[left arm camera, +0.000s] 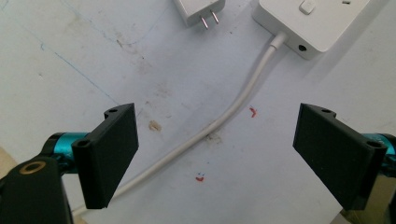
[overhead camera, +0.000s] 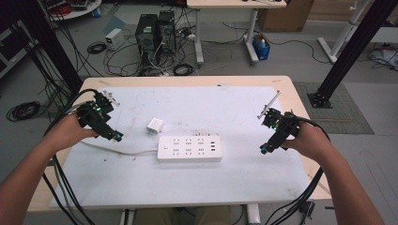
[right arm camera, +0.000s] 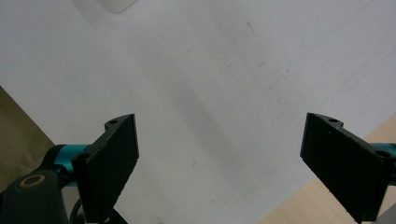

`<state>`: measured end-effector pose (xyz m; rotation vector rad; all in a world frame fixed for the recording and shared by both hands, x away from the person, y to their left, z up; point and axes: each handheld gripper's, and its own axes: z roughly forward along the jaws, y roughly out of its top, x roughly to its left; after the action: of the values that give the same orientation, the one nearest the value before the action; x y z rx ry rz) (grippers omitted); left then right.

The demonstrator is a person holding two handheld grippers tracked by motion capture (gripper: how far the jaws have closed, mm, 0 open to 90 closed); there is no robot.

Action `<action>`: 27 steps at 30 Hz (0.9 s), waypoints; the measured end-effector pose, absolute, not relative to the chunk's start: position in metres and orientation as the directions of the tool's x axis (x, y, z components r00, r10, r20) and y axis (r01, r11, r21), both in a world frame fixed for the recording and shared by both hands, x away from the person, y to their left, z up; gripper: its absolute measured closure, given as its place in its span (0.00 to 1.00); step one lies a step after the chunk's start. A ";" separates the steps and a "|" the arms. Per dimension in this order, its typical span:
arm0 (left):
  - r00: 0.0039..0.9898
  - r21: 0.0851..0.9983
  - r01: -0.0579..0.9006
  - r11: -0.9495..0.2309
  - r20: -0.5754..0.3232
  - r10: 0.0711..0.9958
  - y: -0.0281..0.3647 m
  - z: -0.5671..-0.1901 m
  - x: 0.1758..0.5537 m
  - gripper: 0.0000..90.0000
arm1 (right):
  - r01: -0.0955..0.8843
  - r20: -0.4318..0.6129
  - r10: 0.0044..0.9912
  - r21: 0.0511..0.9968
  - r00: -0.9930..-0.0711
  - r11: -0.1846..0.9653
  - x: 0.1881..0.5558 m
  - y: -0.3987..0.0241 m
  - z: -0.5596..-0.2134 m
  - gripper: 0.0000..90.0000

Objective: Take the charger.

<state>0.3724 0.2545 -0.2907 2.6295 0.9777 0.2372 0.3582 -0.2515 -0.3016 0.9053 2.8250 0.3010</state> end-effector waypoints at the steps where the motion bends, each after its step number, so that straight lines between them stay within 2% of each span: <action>1: 0.747 0.362 0.609 -0.706 0.040 0.664 0.253 -0.291 0.373 0.16 | 0.552 -0.091 0.585 0.238 -0.806 0.799 0.358 -0.252 -0.302 0.12; 14: 0.715 0.377 0.644 -0.665 0.011 0.699 0.245 -0.285 0.381 0.16 | 0.555 -0.088 0.588 0.245 -0.804 0.795 0.360 -0.253 -0.301 0.12; 22: 0.628 0.465 0.695 -0.548 -0.021 0.778 0.242 -0.287 0.394 0.16 | 0.558 -0.089 0.592 0.245 -0.801 0.793 0.362 -0.252 -0.300 0.12; 27: 0.568 0.522 0.705 -0.480 -0.010 0.823 0.236 -0.290 0.401 0.16 | 0.567 -0.096 0.601 0.243 -0.793 0.787 0.361 -0.251 -0.300 0.12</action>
<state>0.4012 0.2363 -0.2903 2.3280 1.2263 0.3327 0.3613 -0.2509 -0.3001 0.9258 2.8089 0.3028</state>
